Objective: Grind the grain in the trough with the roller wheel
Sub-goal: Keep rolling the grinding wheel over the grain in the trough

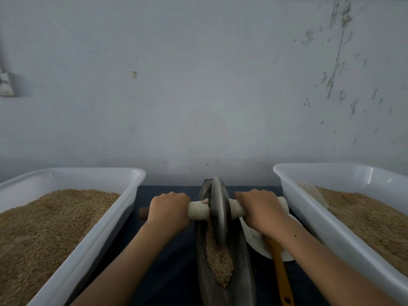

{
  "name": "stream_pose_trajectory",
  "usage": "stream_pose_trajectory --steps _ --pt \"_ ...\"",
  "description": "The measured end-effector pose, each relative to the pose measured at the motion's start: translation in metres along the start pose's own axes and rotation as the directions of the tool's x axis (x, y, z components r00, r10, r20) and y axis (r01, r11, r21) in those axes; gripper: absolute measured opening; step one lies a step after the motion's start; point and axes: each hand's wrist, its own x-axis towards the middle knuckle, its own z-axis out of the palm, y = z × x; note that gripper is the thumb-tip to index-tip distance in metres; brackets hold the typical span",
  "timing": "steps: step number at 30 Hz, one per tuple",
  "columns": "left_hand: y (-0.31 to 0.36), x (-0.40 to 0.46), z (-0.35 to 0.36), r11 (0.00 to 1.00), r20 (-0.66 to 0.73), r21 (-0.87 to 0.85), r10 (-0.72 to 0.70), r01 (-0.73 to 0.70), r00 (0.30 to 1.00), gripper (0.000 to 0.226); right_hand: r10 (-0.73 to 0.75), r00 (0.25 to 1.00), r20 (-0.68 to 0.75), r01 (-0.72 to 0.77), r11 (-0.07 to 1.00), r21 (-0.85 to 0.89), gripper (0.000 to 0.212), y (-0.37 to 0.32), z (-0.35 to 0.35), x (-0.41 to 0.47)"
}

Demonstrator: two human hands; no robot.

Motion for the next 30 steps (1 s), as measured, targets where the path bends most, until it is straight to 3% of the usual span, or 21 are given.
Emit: stream_pose_trajectory --steps 5,7,10,15,19,23,27,30 --pt "-0.008 -0.001 -0.011 0.997 0.350 -0.070 0.047 -0.024 0.935 0.045 -0.070 0.949 0.308 0.071 0.997 0.006 0.020 0.000 -0.020 -0.005" --pt "-0.008 -0.002 -0.012 0.996 0.397 -0.083 0.060 -0.029 0.916 0.044 -0.080 0.928 0.364 0.073 0.997 0.035 0.017 0.000 -0.023 -0.006" --pt "-0.006 -0.003 -0.011 0.998 0.332 -0.057 0.032 -0.014 0.943 0.042 -0.067 0.946 0.318 0.065 0.998 0.016 0.019 0.000 -0.021 -0.004" --pt "0.002 -0.001 -0.003 0.999 0.048 -0.021 -0.030 0.031 0.998 0.027 0.012 1.000 0.013 -0.013 1.000 0.017 0.019 -0.002 -0.001 0.000" --pt "0.005 -0.002 0.002 1.000 -0.107 -0.008 -0.030 0.029 0.994 0.020 0.037 0.998 -0.051 -0.036 0.999 0.018 0.017 -0.002 0.006 0.001" --pt "0.000 -0.002 -0.003 1.000 0.048 -0.009 -0.011 0.012 0.999 0.027 -0.004 1.000 0.021 0.004 1.000 -0.003 0.021 -0.001 -0.002 0.001" --pt "-0.004 -0.002 -0.011 0.999 0.260 -0.031 0.025 -0.018 0.965 0.042 -0.068 0.967 0.246 0.063 0.998 0.028 0.022 0.002 -0.015 -0.003" --pt "-0.006 -0.002 -0.012 0.998 0.332 -0.054 0.050 -0.034 0.942 0.047 -0.077 0.938 0.337 0.063 0.997 0.054 0.023 0.003 -0.020 -0.004"
